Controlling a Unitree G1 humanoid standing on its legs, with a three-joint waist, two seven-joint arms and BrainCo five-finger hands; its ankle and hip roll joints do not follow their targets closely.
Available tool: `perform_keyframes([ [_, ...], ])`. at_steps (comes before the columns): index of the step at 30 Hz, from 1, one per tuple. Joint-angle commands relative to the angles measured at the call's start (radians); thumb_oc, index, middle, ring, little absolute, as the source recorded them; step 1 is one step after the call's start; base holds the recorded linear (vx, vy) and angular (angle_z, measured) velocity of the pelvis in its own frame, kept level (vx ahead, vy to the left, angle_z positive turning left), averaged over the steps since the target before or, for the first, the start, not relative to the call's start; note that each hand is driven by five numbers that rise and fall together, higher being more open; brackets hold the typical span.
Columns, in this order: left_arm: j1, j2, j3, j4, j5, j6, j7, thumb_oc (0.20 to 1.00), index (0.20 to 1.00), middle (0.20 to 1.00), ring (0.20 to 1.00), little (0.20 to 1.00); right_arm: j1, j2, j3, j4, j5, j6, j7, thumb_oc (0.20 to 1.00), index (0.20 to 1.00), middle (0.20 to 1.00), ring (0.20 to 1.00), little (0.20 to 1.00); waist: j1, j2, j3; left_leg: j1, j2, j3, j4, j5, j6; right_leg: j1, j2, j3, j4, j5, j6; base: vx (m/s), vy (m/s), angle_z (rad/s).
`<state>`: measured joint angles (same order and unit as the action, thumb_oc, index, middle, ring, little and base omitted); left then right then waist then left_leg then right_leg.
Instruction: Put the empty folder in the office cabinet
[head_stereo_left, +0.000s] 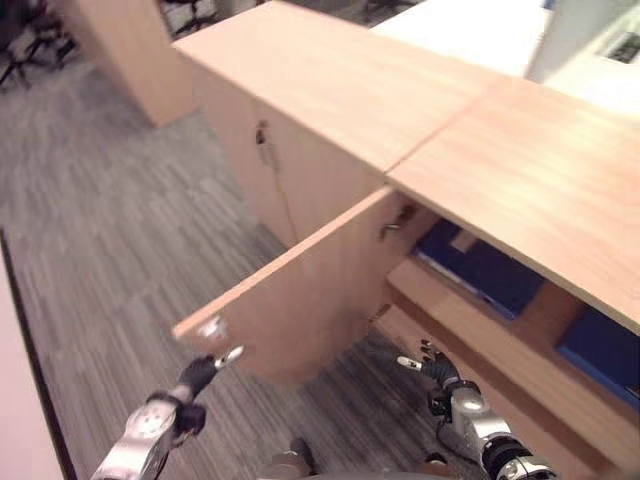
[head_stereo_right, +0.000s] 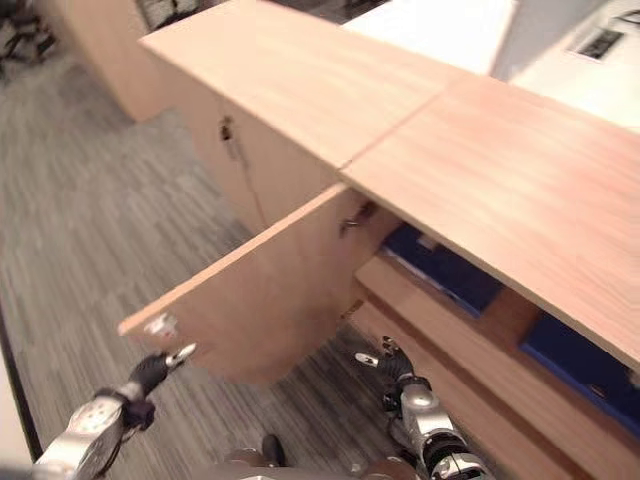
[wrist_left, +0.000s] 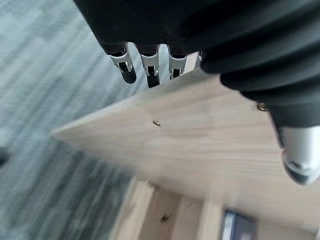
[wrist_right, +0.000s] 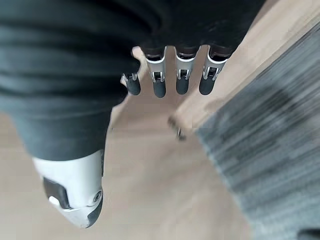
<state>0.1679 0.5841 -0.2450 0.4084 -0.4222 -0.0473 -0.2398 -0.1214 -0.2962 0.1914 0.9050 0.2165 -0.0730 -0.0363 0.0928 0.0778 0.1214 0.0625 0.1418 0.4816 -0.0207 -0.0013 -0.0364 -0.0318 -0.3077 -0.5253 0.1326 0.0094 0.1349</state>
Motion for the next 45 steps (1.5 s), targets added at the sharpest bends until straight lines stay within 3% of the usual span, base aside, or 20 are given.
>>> perform_keyframes([
  [1,-0.064,-0.048,-0.068,-0.161,0.0,-0.06,-0.087,1.0,1.0,1.0,1.0,1.0,-0.005,0.03,0.02,-0.028,0.008,-0.012,0.018,1.0,1.0,1.0,1.0,1.0,-0.028,-0.017,-0.047,-0.051,-0.033,0.0,-0.011,0.019,-0.004,0.12,-0.062,0.047,0.012,-0.001,0.112,-0.01,-0.167,-0.26],
  [3,-0.048,-0.044,-0.074,-0.171,0.009,-0.067,-0.098,1.0,1.0,1.0,1.0,1.0,0.0,0.008,0.015,-0.024,0.006,-0.012,0.023,1.0,1.0,1.0,1.0,1.0,-0.052,0.02,-0.045,-0.048,-0.008,0.013,-0.018,0.05,-0.031,0.135,-0.019,0.082,-0.057,-0.031,0.096,-0.03,-0.146,-0.51],
  [4,-0.047,-0.046,-0.074,-0.172,0.009,-0.067,-0.098,1.0,1.0,1.0,1.0,1.0,0.0,0.007,0.016,-0.024,0.006,-0.012,0.024,1.0,1.0,1.0,1.0,1.0,-0.051,0.022,-0.044,-0.046,-0.005,0.014,-0.02,0.052,-0.034,0.137,-0.015,0.083,-0.061,-0.03,0.094,-0.05,-0.228,-0.58],
  [7,-0.071,-0.063,-0.109,-0.155,0.054,-0.078,-0.103,1.0,1.0,1.0,1.0,1.0,0.015,-0.045,-0.016,-0.016,0.017,-0.014,0.019,1.0,1.0,1.0,1.0,1.0,-0.123,0.105,-0.031,-0.035,0.049,0.032,-0.019,0.119,-0.089,0.159,0.061,0.15,-0.137,-0.068,0.055,-0.05,-0.221,-0.29],
  [9,-0.101,-0.096,-0.13,-0.135,0.06,-0.081,-0.099,1.0,1.0,1.0,1.0,1.0,0.031,-0.064,-0.024,-0.032,0.019,-0.016,0.018,1.0,1.0,1.0,1.0,1.0,-0.155,0.134,-0.019,-0.033,0.086,0.072,-0.005,0.158,-0.096,0.16,0.093,0.161,-0.149,-0.066,0.033,-0.1,-0.17,-0.49],
  [13,-0.126,-0.126,-0.16,-0.128,0.072,-0.082,-0.097,1.0,1.0,1.0,1.0,1.0,0.041,-0.084,-0.036,-0.036,0.016,-0.017,0.014,1.0,1.0,1.0,1.0,1.0,-0.186,0.155,-0.014,-0.024,0.107,0.078,0.004,0.177,-0.114,0.17,0.115,0.187,-0.164,-0.076,0.023,-0.01,-0.072,-0.32],
  [16,-0.152,-0.153,-0.179,-0.116,0.068,-0.087,-0.088,1.0,1.0,1.0,1.0,1.0,0.024,-0.096,-0.027,-0.025,0.014,-0.018,0.006,1.0,1.0,1.0,1.0,1.0,-0.204,0.161,-0.004,-0.028,0.12,0.045,0.014,0.193,-0.131,0.159,0.132,0.234,-0.176,-0.081,0.013,0.01,-0.042,-0.19],
  [17,-0.16,-0.158,-0.186,-0.116,0.063,-0.089,-0.084,1.0,1.0,1.0,1.0,1.0,0.011,-0.1,-0.019,-0.012,0.013,-0.018,0.002,1.0,1.0,1.0,1.0,1.0,-0.203,0.159,0.003,-0.039,0.117,0.01,0.03,0.195,-0.138,0.153,0.134,0.255,-0.184,-0.079,0.013,-0.05,-0.028,-0.87],
  [19,-0.155,-0.162,-0.194,-0.126,0.047,-0.097,-0.067,1.0,1.0,1.0,1.0,1.0,-0.039,-0.1,0.023,0.03,0.004,-0.015,0.003,1.0,1.0,1.0,1.0,1.0,-0.172,0.133,0.017,-0.071,0.049,-0.216,0.067,0.129,-0.113,0.095,0.136,0.36,-0.203,-0.052,0.017,-0.03,-0.041,-1.32],
  [20,-0.155,-0.161,-0.193,-0.126,0.047,-0.097,-0.067,1.0,1.0,1.0,1.0,1.0,-0.041,-0.099,0.023,0.032,0.004,-0.015,0.003,1.0,1.0,1.0,1.0,1.0,-0.17,0.133,0.013,-0.078,0.05,-0.214,0.07,0.13,-0.111,0.087,0.136,0.362,-0.203,-0.048,0.017,0.07,-0.104,-1.35],
  [21,-0.141,-0.164,-0.198,-0.127,0.048,-0.102,-0.062,1.0,1.0,1.0,1.0,1.0,-0.064,-0.088,0.051,0.067,0.0,-0.015,0.012,1.0,1.0,1.0,1.0,1.0,-0.136,0.108,0.021,-0.085,-0.02,-0.411,0.083,0.046,-0.078,0.062,0.149,0.445,-0.198,-0.045,0.014,0.04,-0.074,-2.49],
  [22,-0.142,-0.163,-0.197,-0.127,0.048,-0.102,-0.062,1.0,1.0,1.0,1.0,1.0,-0.067,-0.086,0.051,0.069,0.0,-0.016,0.012,1.0,1.0,1.0,1.0,1.0,-0.134,0.106,0.019,-0.091,-0.021,-0.409,0.088,0.045,-0.076,0.057,0.147,0.447,-0.197,-0.044,0.015,0.14,-0.121,-3.73],
  [23,-0.136,-0.167,-0.203,-0.113,0.048,-0.106,-0.053,1.0,1.0,1.0,1.0,1.0,-0.086,-0.07,0.071,0.109,-0.014,-0.015,0.019,1.0,1.0,1.0,1.0,1.0,-0.098,0.095,0.016,-0.115,-0.098,-0.574,0.082,0.007,-0.056,0.052,0.169,0.515,-0.191,-0.051,0.004,0.18,-0.088,-3.95],
  [24,-0.136,-0.166,-0.196,-0.102,0.067,-0.105,-0.046,1.0,1.0,1.0,1.0,1.0,-0.081,-0.061,0.07,0.116,-0.014,-0.016,0.029,1.0,1.0,1.0,1.0,1.0,-0.082,0.08,0.016,-0.14,-0.137,-0.621,0.069,0.014,-0.053,0.065,0.184,0.543,-0.183,-0.057,-0.001,0.26,-0.057,-2.16],
  [26,-0.159,-0.189,-0.177,-0.082,0.075,-0.108,-0.024,1.0,1.0,1.0,1.0,1.0,-0.029,-0.034,0.068,0.107,-0.026,-0.006,0.05,1.0,1.0,1.0,1.0,1.0,-0.107,0.049,-0.011,-0.053,-0.116,-0.554,0.009,-0.002,-0.034,0.087,0.194,0.563,-0.172,-0.055,0.0,0.22,0.051,-0.42],
  [34,-0.272,-0.25,-0.123,0.015,0.087,-0.127,0.079,1.0,1.0,1.0,1.0,1.0,0.034,0.023,0.077,0.056,-0.028,0.007,0.058,1.0,1.0,1.0,1.0,1.0,-0.144,-0.022,-0.046,0.03,-0.12,-0.451,-0.05,-0.021,-0.008,0.069,0.176,0.58,-0.125,-0.039,0.03,0.06,0.052,-0.38],
  [45,-0.464,-0.223,-0.047,0.183,0.081,-0.148,0.179,1.0,1.0,1.0,1.0,1.0,0.092,0.047,0.068,0.075,-0.037,0.014,0.063,1.0,1.0,1.0,1.0,1.0,-0.193,-0.054,-0.082,0.087,-0.126,-0.35,-0.062,-0.057,0.014,0.029,0.159,0.603,-0.071,-0.021,0.072,0.04,0.059,-0.24],
])
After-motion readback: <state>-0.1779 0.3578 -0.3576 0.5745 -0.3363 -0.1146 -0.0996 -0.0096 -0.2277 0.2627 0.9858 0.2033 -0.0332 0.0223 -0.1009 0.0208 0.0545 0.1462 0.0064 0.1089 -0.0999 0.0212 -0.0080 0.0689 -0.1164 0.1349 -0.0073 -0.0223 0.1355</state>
